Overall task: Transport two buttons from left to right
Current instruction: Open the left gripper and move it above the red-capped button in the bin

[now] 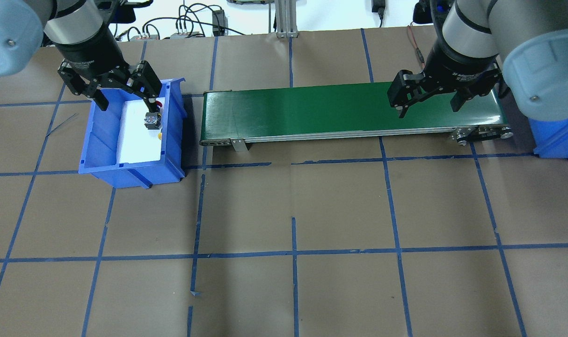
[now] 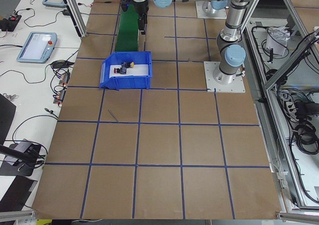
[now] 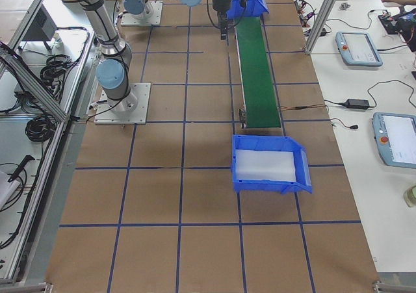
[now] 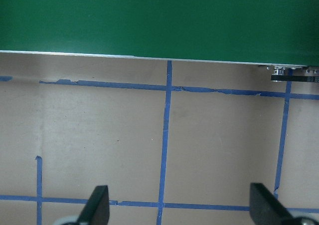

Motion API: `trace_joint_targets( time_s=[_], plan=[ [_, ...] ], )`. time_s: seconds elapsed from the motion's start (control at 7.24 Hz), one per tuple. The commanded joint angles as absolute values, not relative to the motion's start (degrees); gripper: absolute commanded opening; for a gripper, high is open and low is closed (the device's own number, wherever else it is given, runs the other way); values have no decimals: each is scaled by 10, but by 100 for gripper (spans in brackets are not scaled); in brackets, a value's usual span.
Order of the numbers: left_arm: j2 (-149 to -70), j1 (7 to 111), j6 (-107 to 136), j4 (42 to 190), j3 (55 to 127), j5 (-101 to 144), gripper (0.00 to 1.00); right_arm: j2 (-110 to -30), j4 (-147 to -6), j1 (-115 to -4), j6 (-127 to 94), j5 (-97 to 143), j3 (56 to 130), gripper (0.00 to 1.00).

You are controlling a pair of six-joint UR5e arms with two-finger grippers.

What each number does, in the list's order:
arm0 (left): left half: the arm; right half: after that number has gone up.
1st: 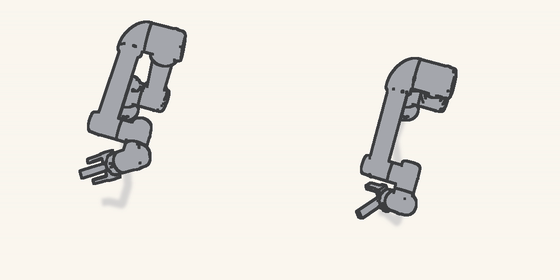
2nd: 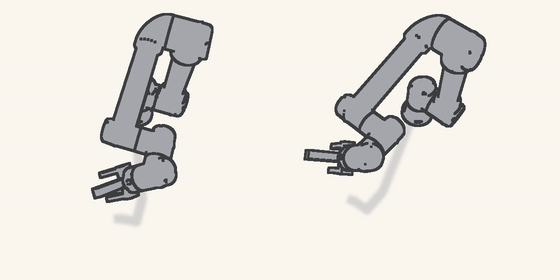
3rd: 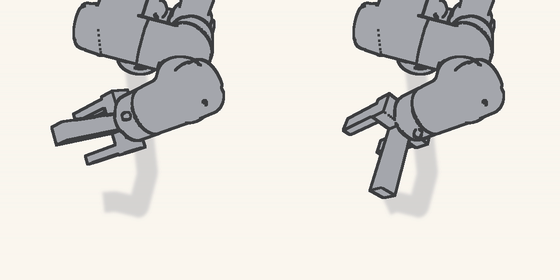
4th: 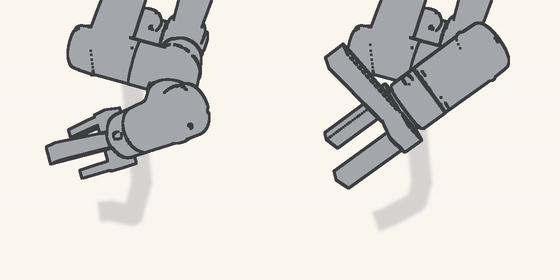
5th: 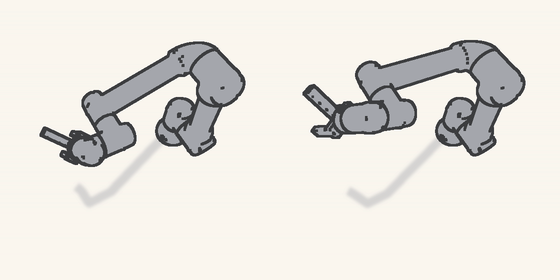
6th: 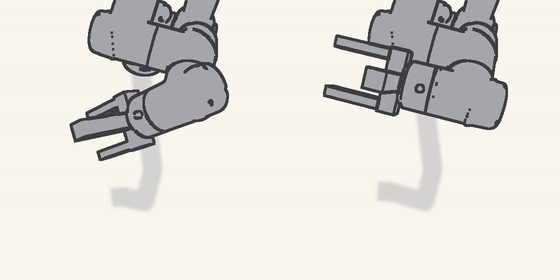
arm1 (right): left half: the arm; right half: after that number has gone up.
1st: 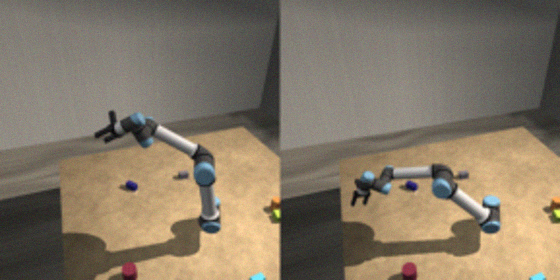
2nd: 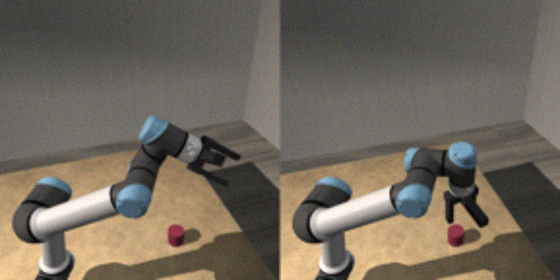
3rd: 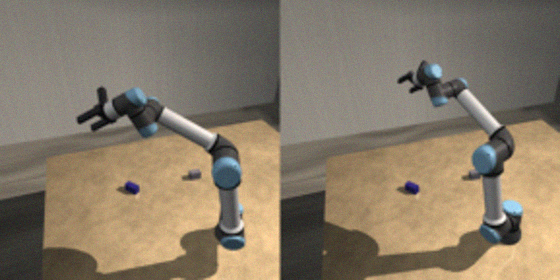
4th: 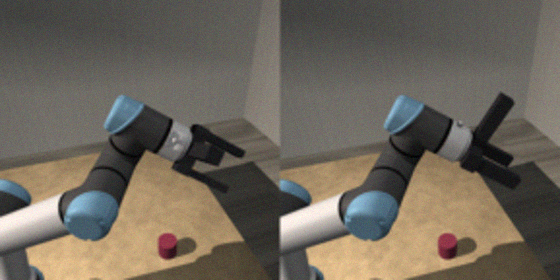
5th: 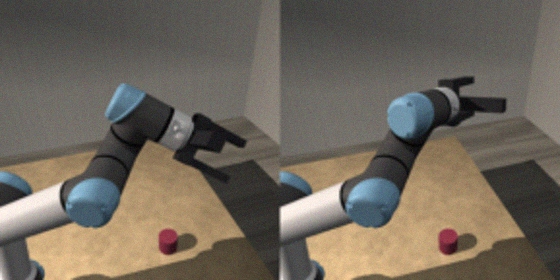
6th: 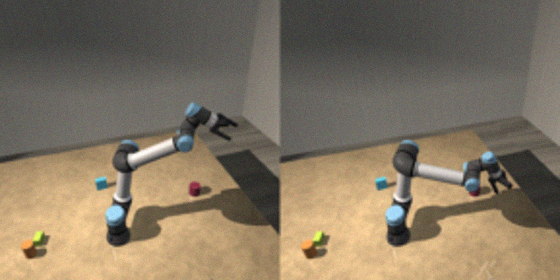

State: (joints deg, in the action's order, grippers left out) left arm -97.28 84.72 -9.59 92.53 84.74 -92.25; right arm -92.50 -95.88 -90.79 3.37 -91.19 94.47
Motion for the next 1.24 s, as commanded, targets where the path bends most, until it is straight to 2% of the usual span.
trace_joint_targets(
  time_s=[0.0, 0.14, 0.55, 0.97, 1.1],
  plan=[
    [-1007, 758, -168, 915, 832, -916, 100, -925, -959, -909, 33, -913, 945, 100],
    [-1031, 731, -201, 894, 833, -914, 100, -925, -960, -909, 33, -913, 945, 100],
    [-1091, 734, -217, 811, 829, -912, 100, -921, -965, -907, 30, -911, 945, 100],
    [-1161, 758, -212, 789, 767, -888, 99, -923, -957, -907, -13, -913, 945, 100],
    [-1188, 763, -212, 782, 742, -884, 92, -923, -957, -907, -14, -913, 945, 100]
  ],
)
